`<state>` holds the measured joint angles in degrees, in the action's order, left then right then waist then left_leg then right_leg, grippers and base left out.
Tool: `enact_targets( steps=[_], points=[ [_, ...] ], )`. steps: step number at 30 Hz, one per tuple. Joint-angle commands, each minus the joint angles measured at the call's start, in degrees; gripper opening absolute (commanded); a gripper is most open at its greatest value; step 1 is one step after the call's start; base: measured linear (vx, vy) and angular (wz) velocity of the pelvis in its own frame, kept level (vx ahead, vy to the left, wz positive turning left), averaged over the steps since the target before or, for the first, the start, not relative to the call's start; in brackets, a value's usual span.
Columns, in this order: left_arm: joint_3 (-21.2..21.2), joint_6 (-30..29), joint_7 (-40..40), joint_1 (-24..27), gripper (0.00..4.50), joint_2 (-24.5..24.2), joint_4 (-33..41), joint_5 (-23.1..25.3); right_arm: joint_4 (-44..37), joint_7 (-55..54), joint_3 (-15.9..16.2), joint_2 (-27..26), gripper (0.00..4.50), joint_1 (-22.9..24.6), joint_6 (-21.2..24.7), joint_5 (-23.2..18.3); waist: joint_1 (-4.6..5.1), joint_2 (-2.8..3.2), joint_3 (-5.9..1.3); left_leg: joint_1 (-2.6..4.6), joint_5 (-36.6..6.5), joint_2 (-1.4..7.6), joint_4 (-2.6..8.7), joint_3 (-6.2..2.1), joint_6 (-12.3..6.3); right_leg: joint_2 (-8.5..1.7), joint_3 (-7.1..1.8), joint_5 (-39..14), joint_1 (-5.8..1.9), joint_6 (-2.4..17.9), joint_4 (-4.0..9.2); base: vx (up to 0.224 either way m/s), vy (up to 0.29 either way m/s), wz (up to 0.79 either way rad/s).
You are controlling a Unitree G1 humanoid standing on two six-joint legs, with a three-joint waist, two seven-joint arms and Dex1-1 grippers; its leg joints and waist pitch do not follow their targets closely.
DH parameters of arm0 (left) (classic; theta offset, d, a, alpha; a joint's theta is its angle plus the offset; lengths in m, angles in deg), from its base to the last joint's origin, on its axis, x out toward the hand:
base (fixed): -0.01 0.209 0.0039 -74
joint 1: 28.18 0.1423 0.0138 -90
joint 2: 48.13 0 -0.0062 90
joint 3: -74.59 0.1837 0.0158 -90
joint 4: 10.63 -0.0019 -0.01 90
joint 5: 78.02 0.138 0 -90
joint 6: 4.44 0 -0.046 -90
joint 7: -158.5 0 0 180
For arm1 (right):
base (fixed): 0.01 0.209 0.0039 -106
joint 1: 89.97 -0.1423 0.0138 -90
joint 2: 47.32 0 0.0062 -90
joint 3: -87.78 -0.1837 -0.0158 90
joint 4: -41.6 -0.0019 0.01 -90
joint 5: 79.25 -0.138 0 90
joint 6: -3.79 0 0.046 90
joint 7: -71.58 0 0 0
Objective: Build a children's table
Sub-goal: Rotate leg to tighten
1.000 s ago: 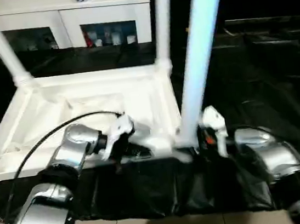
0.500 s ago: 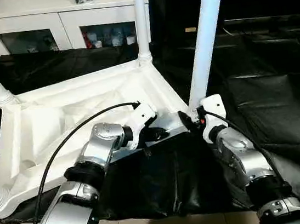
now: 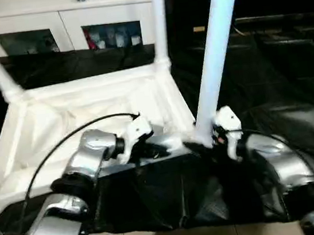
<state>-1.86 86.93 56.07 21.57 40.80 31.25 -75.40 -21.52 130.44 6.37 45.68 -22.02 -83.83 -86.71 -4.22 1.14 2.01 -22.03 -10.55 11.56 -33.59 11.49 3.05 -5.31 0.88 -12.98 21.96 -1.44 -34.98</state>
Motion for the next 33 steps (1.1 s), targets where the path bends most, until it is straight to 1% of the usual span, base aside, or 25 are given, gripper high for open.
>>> enact_targets(
  steps=[1,3,4,6,8,9,11,13,16,17,18,19,20,21,22,23,24,25,26,27,29,30,31,32,33],
  points=[
    [1.8,0.3,1.3,-0.3,0.0,1.0,-1.0,0.1,-1.6,4.5,3.8,-0.5,3.71,0.5,0.8,-0.9,-0.08,-0.56,-2.72,1.26,-10.9,1.9,4.09,-0.53,-3.88,-2.28,-0.9,-0.7,-1.73,15.9,3.62,0.0,0.0,0.0],
    [1.9,0.4,3.0,-0.8,0.0,0.3,-1.8,0.0,-1.2,7.4,4.5,0.7,3.54,-0.1,1.5,-1.0,-0.26,-0.72,-2.69,1.35,-11.2,1.91,4.12,-0.49,-3.42,-2.28,-0.94,-1.6,-1.68,16.1,3.62,0.0,0.0,0.0],
    [2.0,0.5,3.4,-1.0,0.0,0.2,-2.0,0.0,-1.1,8.1,4.7,1.0,3.54,-0.2,1.7,-1.0,-0.31,-0.75,-2.75,1.37,-11.0,1.85,4.07,-0.49,-3.45,-2.25,-0.94,-1.5,-1.74,16.1,3.61,0.0,0.0,0.0],
    [2.4,1.2,5.0,-1.3,0.0,-0.3,-2.5,0.1,-0.5,9.6,4.5,1.4,3.42,-1.0,2.1,-1.3,-0.7,-0.83,-2.9,1.37,-9.2,1.87,3.87,-0.45,-3.86,-2.31,-0.96,1.0,-1.76,16.4,3.27,0.0,0.0,0.0],
    [2.6,1.6,5.7,-1.5,0.0,-0.5,-2.8,0.3,-0.4,10.7,4.5,1.5,3.13,-1.5,2.7,-1.7,-0.8,-0.83,-3.0,1.28,-7.7,1.85,3.73,-0.45,-4.38,-2.35,-0.9,3.5,-1.85,16.7,2.97,0.0,0.0,0.0],
    [2.6,1.6,5.7,-1.5,0.0,-0.5,-2.9,0.3,-0.5,10.9,4.6,1.5,3.13,-1.5,2.8,-1.8,-0.81,-0.87,-2.99,1.27,-7.0,1.77,3.66,-0.42,-4.76,-2.27,-0.84,4.5,-1.83,17.0,2.92,0.0,0.0,0.0],
    [2.5,2.0,6.4,-1.6,0.0,-0.5,-3.3,0.3,-0.8,12.4,4.7,1.6,3.06,-1.6,3.6,-2.3,-0.92,-0.85,-2.99,1.31,-7.2,1.8,3.61,-0.37,-4.99,-2.34,-0.84,4.6,-1.83,17.2,2.91,0.0,0.0,0.0],
    [2.5,2.0,6.4,-1.6,0.0,-0.5,-3.4,0.4,-1.1,12.4,4.7,1.4,2.85,-1.4,4.0,-2.7,-0.94,-0.85,-2.98,1.32,-7.6,1.81,3.64,-0.4,-4.9,-2.33,-0.81,4.2,-1.84,17.3,2.93,0.0,0.0,0.0],
    [2.2,1.9,4.9,-1.6,0.0,-0.1,-3.8,0.4,-1.0,9.7,3.6,0.2,2.76,-1.1,3.9,-2.7,-0.92,-0.86,-2.9,1.36,-8.4,1.82,3.74,-0.41,-4.39,-2.36,-0.84,2.4,-1.79,17.1,3.1,0.0,0.0,0.0],
    [2.0,1.9,2.3,-1.8,0.0,0.3,-4.2,0.8,-0.3,5.3,2.4,-1.1,2.75,-1.3,3.9,-1.8,-0.9,-0.75,-2.84,1.36,-8.8,1.86,3.86,-0.44,-3.92,-2.39,-0.88,1.5,-1.69,16.9,3.19,0.0,0.0,0.0],
    [1.4,0.5,-2.2,-2.1,0.0,1.3,-4.6,1.3,1.1,-1.6,0.7,-3.0,2.74,-1.6,2.8,-0.3,-0.84,-0.79,-2.77,1.38,-9.3,1.82,3.91,-0.44,-3.61,-2.38,-0.89,0.7,-1.66,16.7,3.28,0.0,0.0,0.0],
    [1.1,0.2,-3.2,-2.2,0.0,1.6,-4.6,1.2,1.4,-3.0,0.4,-3.4,2.74,-1.7,2.6,-0.1,-0.57,-0.78,-2.65,1.52,-10.6,1.85,4.17,-0.47,-2.47,-2.49,-0.98,-1.7,-1.38,16.5,3.5,0.0,0.0,0.0],
    [-0.1,-1.7,-7.6,-2.5,0.0,3.2,-4.8,0.9,2.9,-10.4,-1.4,-5.4,2.74,-2.0,2.0,1.4,-0.38,-0.82,-2.61,1.62,-12.2,1.8,4.38,-0.61,-1.21,-2.64,-1.04,-5.0,-1.4,15.9,3.81,0.0,0.0,0.0],
    [-0.1,-1.7,-7.6,-2.5,0.0,3.2,-4.8,0.9,2.9,-10.4,-1.4,-5.4,2.73,-2.0,2.0,1.4,-0.35,-0.79,-2.55,1.69,-12.6,1.84,4.5,-0.67,-0.49,-2.71,-1.1,-6.4,-1.32,15.4,3.97,0.0,0.0,0.0],
    [-0.8,-2.8,-12.2,-2.5,0.0,5.2,-4.7,1.0,4.0,-18.0,-3.4,-7.9,2.73,-2.1,2.2,2.3,-0.22,-0.83,-2.49,1.69,-13.5,1.71,4.61,-0.74,0.07,-2.69,-1.15,-8.6,-1.34,14.7,4.24,0.0,0.0,0.0],
    [-1.1,-3.6,-14.7,-2.4,0.0,6.6,-4.4,1.1,4.3,-22.7,-4.5,-9.6,2.72,-2.0,2.7,2.6,0.0,-0.79,-2.55,1.72,-13.3,1.72,4.71,-0.78,0.94,-2.62,-1.28,-8.2,-1.22,14.1,4.27,0.0,0.0,0.0],
    [-1.2,-4.4,-16.9,-2.1,0.0,7.9,-4.1,1.1,4.6,-26.4,-5.4,-11.1,2.72,-1.9,3.2,2.9,0.0,-0.79,-2.55,1.72,-13.3,1.72,4.71,-0.78,0.94,-2.62,-1.28,-8.2,-1.22,14.1,4.27,0.0,0.0,0.0],
    [-1.5,-5.0,-19.5,-1.9,0.0,9.5,-3.7,1.2,4.8,-29.5,-5.8,-12.6,2.72,-1.7,3.5,3.2,0.09,-0.73,-2.64,1.61,-12.3,1.59,4.7,-0.87,0.83,-2.49,-1.25,-6.9,-1.36,13.4,4.19,0.0,0.0,0.0],
    [-1.7,-5.2,-21.0,-1.7,0.0,10.3,-3.4,1.1,4.8,-30.9,-5.8,-13.5,2.72,-1.6,3.7,3.4,0.2,-0.76,-2.7,1.58,-11.7,1.53,4.58,-0.8,0.35,-2.39,-1.23,-5.5,-1.37,13.1,4.19,0.0,0.0,0.0],
    [-1.7,-5.2,-21.0,-1.7,0.0,10.3,-3.4,1.1,4.8,-31.1,-5.9,-13.5,2.72,-1.6,3.7,3.5,0.2,-0.76,-2.7,1.58,-11.7,1.53,4.58,-0.8,0.35,-2.39,-1.23,-5.5,-1.37,13.1,4.19,0.0,0.0,0.0],
    [-1.2,-6.2,-23.3,-0.6,0.0,13.6,-2.2,0.9,5.2,-37.2,-5.9,-17.6,2.72,-1.4,3.5,4.7,0.15,-0.59,-2.77,1.37,-10.2,1.36,4.46,-0.74,-0.59,-2.34,-1.25,-3.5,-1.46,12.5,4.17,0.0,0.0,0.0],
    [-1.2,-6.2,-23.3,-0.6,0.0,13.6,-2.2,0.9,5.2,-37.2,-5.9,-17.6,2.72,-1.4,3.5,4.7,0.15,-0.59,-2.77,1.37,-10.2,1.36,4.46,-0.74,-0.59,-2.34,-1.25,-3.5,-1.46,12.5,4.17,0.0,0.0,0.0],
    [-0.8,-6.1,-23.1,-0.3,0.0,14.1,-2.0,1.0,5.3,-37.5,-5.5,-18.4,3.07,-1.4,2.1,5.0,0.09,-0.58,-2.78,1.35,-10.2,1.36,4.45,-0.79,-0.85,-2.32,-1.2,-3.4,-1.51,12.2,4.2,0.0,0.0,0.0],
    [-0.5,-5.9,-23.0,0.0,0.0,14.4,-1.8,1.2,5.3,-37.6,-5.3,-18.8,3.07,-1.5,0.7,5.2,0.12,-0.54,-2.77,1.32,-10.5,1.31,4.46,-0.78,-0.99,-2.31,-1.2,-3.8,-1.49,11.9,4.26,0.0,0.0,0.0],
    [-0.3,-5.8,-22.9,0.1,0.0,14.5,-1.7,1.4,5.3,-37.7,-5.3,-18.9,3.28,-1.5,0.2,5.3,0.17,-0.47,-2.73,1.3,-11.1,1.37,4.54,-0.83,-0.96,-2.34,-1.19,-4.5,-1.47,11.8,4.35,0.0,0.0,0.0]
  ],
)
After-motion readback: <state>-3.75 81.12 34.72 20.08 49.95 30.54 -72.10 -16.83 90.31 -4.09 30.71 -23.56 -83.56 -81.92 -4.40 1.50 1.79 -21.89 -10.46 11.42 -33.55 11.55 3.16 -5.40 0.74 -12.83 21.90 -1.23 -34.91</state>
